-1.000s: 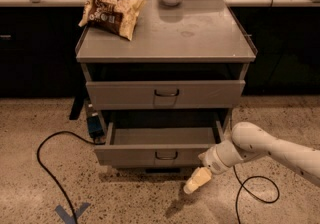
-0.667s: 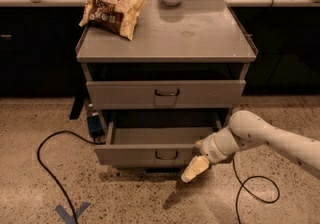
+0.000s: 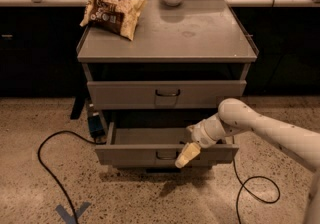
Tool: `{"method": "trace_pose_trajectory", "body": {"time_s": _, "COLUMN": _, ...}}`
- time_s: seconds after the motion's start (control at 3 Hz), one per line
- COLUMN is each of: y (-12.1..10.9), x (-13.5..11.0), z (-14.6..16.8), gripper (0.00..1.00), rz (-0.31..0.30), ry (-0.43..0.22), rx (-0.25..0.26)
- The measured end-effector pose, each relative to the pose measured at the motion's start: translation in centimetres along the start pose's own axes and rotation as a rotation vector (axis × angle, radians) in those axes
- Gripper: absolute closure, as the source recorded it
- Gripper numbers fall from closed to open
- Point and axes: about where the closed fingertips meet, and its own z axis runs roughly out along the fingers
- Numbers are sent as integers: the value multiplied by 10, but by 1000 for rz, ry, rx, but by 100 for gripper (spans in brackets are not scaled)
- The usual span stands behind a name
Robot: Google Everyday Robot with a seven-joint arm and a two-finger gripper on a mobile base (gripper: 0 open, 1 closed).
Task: Open middle drawer
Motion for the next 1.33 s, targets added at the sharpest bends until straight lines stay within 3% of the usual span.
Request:
{"method": "trace_pose_trajectory", "body": {"time_s": 0.33, "y": -10, "x": 27, "z": 33, "gripper": 0, "rz": 46, "ry": 15, "rx": -51}}
{"method": "trace_pose_trajectory", "body": {"time_s": 0.67, "y": 1, "x": 54, "z": 52, "gripper": 0, "rz": 99, "ry": 50, "rx": -116}}
{"method": "trace_pose_trajectory", "body": {"time_s": 1.0, "y": 1, "x": 52, "z": 49, "gripper": 0, "rz": 100, "ry": 50, "rx": -116}}
{"method": "trace_pose_trajectory", "body": {"time_s": 1.33, "y": 35, "x": 71, "z": 28, "gripper": 0, "rz": 173, "ry": 53, "rx": -149}}
